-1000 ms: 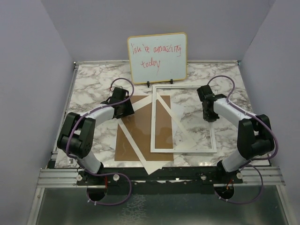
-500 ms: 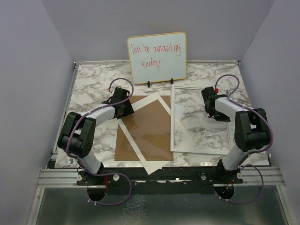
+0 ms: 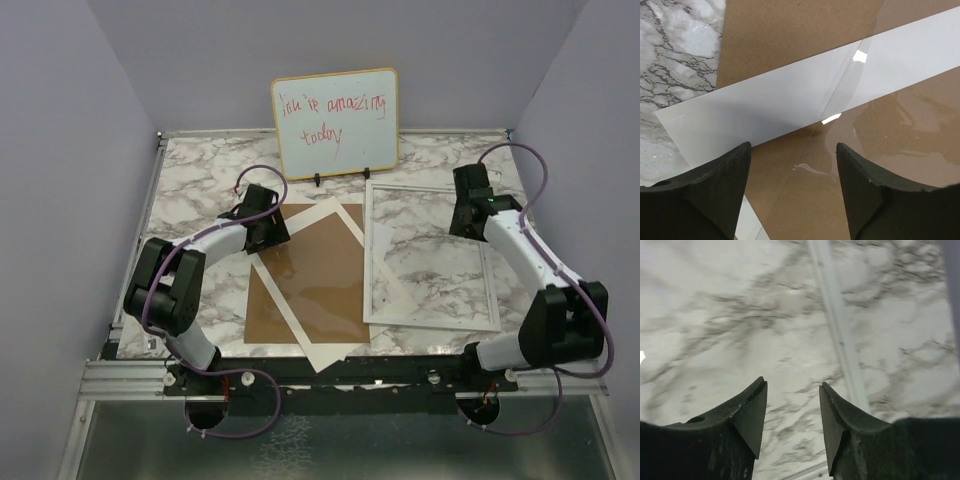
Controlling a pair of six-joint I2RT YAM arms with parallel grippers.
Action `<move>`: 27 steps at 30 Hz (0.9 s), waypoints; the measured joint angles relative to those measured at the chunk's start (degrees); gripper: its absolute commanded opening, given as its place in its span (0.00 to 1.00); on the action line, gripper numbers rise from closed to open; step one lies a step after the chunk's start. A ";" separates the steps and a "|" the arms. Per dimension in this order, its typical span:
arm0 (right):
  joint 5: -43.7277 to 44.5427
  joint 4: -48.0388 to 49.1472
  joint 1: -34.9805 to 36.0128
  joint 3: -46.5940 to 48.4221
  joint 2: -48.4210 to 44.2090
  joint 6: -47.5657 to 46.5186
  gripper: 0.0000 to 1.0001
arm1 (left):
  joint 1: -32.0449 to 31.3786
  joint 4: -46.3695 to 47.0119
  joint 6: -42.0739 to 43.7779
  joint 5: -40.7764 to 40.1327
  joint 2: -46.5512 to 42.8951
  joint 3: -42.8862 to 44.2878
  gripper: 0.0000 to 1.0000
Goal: Put the photo into the frame
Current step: Place the photo frame at the center of the board, then move the photo frame to the center of the board.
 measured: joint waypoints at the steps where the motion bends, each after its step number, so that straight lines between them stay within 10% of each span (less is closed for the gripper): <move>1: -4.50 0.70 0.00 0.57 -2.36 0.44 0.52 | 0.00 -0.31 0.22 -0.04 -0.09 0.04 0.75; 10: -37.07 11.32 3.06 -3.23 -9.22 8.04 0.56 | 0.42 -3.41 2.60 -0.48 -1.14 0.04 0.81; 27: -38.73 14.19 17.92 2.43 14.23 12.00 0.58 | 0.52 -5.62 4.85 -0.37 -3.61 -1.75 0.78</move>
